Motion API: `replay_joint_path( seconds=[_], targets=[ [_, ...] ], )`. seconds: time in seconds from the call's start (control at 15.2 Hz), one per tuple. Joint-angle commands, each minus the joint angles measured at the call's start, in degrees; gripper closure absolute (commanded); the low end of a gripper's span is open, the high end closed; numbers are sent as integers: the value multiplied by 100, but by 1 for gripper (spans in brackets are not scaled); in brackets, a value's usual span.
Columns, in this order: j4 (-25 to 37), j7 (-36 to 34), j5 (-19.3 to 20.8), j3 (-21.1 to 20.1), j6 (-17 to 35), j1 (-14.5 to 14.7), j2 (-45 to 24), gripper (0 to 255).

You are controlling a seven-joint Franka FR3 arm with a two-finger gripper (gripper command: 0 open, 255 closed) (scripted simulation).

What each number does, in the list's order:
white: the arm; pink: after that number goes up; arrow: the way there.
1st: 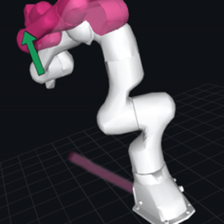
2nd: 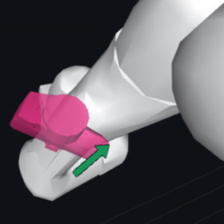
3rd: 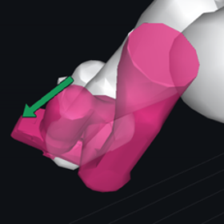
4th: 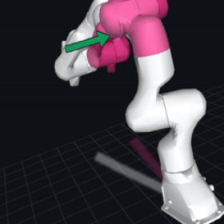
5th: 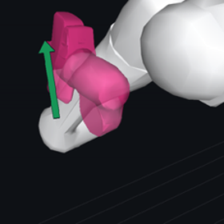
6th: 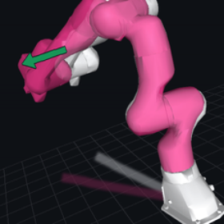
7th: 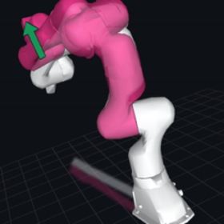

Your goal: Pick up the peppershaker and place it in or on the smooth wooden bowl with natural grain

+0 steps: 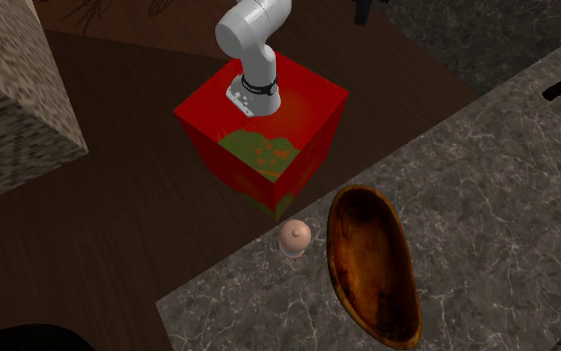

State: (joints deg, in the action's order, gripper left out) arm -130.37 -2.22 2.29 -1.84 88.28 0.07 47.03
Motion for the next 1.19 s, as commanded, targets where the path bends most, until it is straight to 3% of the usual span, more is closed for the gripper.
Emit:
replay_joint_path(
  seconds=[0.0,0.59,1.12],
  targets=[
    [0,0,0,0,0,0,0,0],
    [-610,914,731,911,1041,-332,-414,0],
    [-692,1680,1255,1749,2070,-611,-1264,0]
  ],
)
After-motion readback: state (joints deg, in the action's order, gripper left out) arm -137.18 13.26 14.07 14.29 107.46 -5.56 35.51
